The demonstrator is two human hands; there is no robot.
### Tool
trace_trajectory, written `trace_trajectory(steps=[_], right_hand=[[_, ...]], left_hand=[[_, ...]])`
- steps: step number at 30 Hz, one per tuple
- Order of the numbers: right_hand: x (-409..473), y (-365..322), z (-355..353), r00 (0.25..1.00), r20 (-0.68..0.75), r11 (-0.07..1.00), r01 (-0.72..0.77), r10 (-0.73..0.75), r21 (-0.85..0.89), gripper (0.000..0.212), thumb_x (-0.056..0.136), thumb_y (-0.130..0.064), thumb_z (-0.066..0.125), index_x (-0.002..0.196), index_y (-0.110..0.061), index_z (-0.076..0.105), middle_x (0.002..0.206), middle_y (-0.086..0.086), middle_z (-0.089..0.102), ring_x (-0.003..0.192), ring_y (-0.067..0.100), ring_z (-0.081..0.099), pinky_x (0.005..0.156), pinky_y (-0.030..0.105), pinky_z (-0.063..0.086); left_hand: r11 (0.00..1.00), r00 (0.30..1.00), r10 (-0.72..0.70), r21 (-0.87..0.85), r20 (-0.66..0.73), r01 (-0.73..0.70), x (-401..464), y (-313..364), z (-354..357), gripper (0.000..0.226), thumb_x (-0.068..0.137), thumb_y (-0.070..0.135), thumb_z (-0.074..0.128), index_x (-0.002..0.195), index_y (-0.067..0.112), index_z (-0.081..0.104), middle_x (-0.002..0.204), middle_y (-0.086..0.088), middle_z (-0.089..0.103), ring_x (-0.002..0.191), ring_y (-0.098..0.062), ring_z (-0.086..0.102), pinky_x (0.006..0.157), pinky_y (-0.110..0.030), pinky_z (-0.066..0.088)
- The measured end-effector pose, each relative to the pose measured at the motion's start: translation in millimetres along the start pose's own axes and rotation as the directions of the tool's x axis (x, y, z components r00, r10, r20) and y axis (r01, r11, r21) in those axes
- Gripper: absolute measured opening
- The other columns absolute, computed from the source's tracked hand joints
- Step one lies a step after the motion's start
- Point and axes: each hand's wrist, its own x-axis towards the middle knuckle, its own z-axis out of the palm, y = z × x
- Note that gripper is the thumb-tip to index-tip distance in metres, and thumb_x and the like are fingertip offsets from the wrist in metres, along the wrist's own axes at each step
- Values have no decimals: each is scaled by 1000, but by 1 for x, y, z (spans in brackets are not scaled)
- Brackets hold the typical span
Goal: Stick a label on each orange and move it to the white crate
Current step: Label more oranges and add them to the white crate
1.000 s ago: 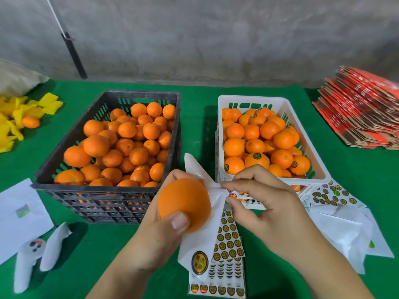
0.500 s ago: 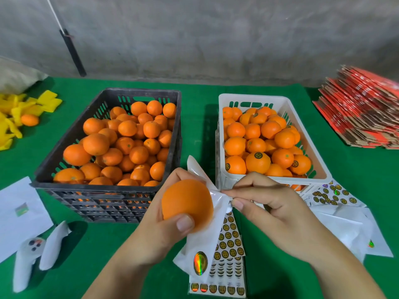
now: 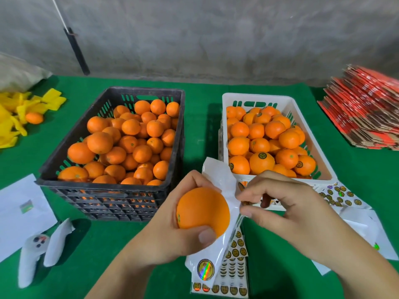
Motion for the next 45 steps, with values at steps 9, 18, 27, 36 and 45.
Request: trace_trajectory(steps=[9, 18, 27, 36, 45], right_hand=[[0, 3, -3, 955, -296, 999, 0, -11, -36, 17, 93, -12, 74, 88, -28, 74, 84, -5, 69, 76, 13, 63, 69, 22, 49], [-2, -23, 25, 946, -146, 944, 259, -291, -202, 15, 101, -17, 68, 112, -16, 77, 108, -2, 61, 95, 14, 62, 78, 25, 46], [-9, -11, 36, 973, 71, 889, 229, -219, -396, 76, 91, -51, 72, 158, -29, 43, 151, -17, 38, 137, 8, 46, 97, 32, 56], [9, 14, 11, 965, -77, 951, 231, -251, -204, 80, 83, -52, 84, 153, -34, 50, 137, -18, 50, 127, 7, 56, 98, 19, 47], [71, 61, -15, 931, -106, 932, -335, 350, 135, 102, 75, -89, 62, 161, -41, 36, 168, -14, 34, 154, -2, 28, 127, 43, 28]], left_hand=[[995, 999, 31, 92, -24, -29, 0, 14, 10, 70, 78, 56, 86, 121, 12, 54, 109, -1, 59, 88, -17, 62, 69, -25, 49], [993, 998, -66, 102, 24, 64, 2, 19, 25, 60, 75, 42, 91, 112, 15, 51, 101, -2, 60, 85, -17, 61, 72, -29, 48], [988, 988, -152, -18, -20, 152, 5, 5, 26, 50, 88, 46, 79, 122, 16, 59, 110, -7, 68, 101, -23, 67, 82, -33, 57], [911, 856, -373, -317, -359, 264, 16, -11, 22, 24, 98, 18, 69, 119, 6, 65, 121, -26, 68, 100, -38, 67, 85, -48, 54], [974, 971, -150, 143, -184, 177, 12, -6, -9, 29, 106, 21, 58, 134, 18, 61, 126, -16, 72, 108, -46, 70, 89, -56, 56]])
